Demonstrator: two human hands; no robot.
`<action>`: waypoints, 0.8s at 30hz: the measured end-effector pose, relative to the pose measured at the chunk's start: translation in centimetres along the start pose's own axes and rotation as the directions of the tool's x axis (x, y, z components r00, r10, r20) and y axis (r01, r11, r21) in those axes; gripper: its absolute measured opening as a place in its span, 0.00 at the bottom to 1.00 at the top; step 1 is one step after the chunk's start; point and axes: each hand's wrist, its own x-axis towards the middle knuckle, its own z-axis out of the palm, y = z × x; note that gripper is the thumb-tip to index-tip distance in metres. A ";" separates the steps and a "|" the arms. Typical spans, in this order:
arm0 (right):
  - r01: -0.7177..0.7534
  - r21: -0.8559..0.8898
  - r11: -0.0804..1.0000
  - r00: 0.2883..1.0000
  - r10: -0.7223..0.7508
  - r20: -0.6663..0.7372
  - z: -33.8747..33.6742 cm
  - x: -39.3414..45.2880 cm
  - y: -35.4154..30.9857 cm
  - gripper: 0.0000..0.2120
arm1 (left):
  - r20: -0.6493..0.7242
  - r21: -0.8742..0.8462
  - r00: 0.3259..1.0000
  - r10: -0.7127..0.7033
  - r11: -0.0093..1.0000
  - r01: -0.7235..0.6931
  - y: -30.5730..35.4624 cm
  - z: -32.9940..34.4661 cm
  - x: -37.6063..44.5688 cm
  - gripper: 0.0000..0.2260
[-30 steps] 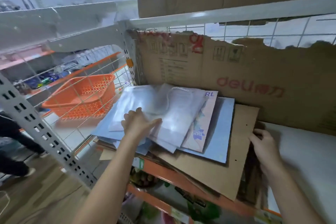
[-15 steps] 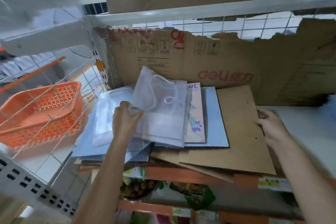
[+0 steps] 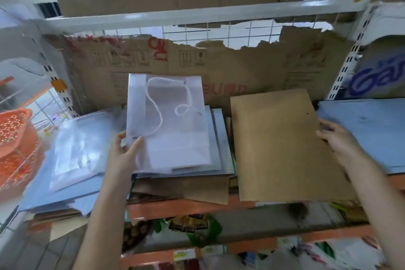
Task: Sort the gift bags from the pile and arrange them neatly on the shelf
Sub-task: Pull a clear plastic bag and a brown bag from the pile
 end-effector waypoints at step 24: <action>0.064 -0.694 0.717 0.997 -0.012 0.079 -2.2 12.0 6.5 0.21 | -0.024 -0.054 0.988 -0.149 0.988 0.148 -4.0 20.5 -10.1 0.05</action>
